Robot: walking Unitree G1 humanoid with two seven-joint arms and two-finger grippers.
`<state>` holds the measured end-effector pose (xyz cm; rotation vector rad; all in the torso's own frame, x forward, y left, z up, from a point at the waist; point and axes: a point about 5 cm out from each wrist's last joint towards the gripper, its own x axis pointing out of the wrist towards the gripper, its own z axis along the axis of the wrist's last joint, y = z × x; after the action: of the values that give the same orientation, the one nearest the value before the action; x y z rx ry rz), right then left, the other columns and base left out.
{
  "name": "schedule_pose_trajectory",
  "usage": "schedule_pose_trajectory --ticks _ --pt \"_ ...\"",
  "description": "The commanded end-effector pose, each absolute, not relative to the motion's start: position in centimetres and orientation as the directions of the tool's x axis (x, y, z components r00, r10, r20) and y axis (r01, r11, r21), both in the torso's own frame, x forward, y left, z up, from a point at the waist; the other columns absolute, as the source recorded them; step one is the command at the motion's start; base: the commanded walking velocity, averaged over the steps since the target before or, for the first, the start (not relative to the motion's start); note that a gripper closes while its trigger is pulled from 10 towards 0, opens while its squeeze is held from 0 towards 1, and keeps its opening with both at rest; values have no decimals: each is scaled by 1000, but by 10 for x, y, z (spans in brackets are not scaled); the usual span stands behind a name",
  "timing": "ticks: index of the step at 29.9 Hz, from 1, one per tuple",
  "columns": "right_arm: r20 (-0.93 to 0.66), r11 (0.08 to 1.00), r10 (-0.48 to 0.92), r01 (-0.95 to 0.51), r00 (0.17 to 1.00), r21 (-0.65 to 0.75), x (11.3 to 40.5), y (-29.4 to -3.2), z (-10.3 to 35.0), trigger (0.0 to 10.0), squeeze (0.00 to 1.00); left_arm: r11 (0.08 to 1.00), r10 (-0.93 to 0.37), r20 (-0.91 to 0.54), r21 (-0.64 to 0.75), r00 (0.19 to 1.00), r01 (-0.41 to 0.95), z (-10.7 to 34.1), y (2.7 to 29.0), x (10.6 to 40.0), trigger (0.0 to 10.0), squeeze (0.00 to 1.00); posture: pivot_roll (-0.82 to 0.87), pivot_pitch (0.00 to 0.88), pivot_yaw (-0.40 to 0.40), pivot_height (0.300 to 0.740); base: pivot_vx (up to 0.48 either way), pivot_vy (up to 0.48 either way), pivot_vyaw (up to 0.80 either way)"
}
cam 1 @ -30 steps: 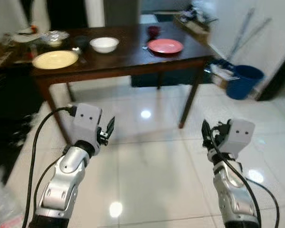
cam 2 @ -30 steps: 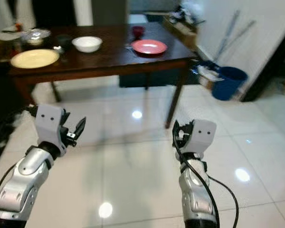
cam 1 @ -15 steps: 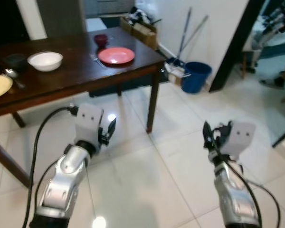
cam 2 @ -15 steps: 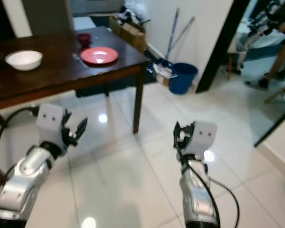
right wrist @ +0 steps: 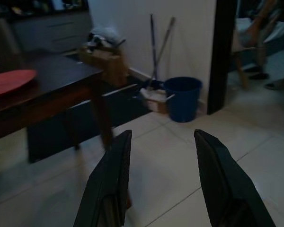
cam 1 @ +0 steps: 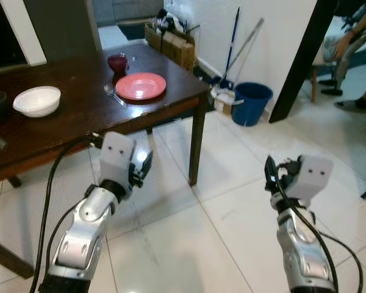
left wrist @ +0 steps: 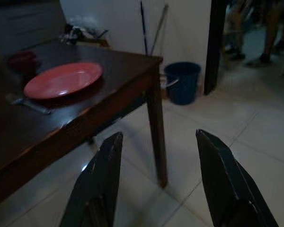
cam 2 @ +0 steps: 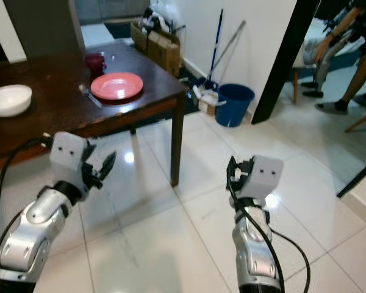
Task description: Setting the table
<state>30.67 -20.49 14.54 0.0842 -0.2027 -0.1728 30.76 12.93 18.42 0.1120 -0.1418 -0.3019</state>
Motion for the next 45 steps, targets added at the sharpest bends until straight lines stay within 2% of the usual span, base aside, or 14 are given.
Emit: schedule_pose_trajectory --ticks 1,18,30,34,38,39,40,45 --pt "189 981 -181 163 965 108 306 -203 144 10000 0 951 -290 99 141 952 275 178 135 306 10000 0 -48 0 72 740 480 0 0" --pt "199 982 -172 153 965 108 306 -201 146 10000 0 948 -298 101 145 949 282 179 134 308 10000 0 -52 0 76 740 480 0 0" --pt "218 995 -73 57 973 80 307 -188 150 10000 0 958 -263 63 139 963 252 172 136 305 10000 0 -48 0 80 740 480 0 0" --pt "227 997 47 -61 973 54 308 -172 154 10000 0 980 -156 6 125 988 154 159 157 297 10000 0 -36 0 75 740 480 0 0" --pt "217 957 262 -282 940 68 313 -139 159 10000 0 974 4 15 227 1000 -7 163 207 280 10000 0 11 0 56 740 480 0 0" --pt "217 957 262 -282 940 68 313 -139 159 10000 0 974 4 15 227 1000 -7 163 207 280 10000 0 11 0 56 740 480 0 0" --pt "215 938 315 -337 925 76 315 -130 160 10000 0 965 41 21 257 999 -45 167 220 273 10000 0 31 0 51 740 480 0 0" --pt "206 902 403 -425 892 76 316 -115 162 10000 0 956 90 15 278 996 -91 168 233 262 10000 0 55 0 43 740 480 0 0"
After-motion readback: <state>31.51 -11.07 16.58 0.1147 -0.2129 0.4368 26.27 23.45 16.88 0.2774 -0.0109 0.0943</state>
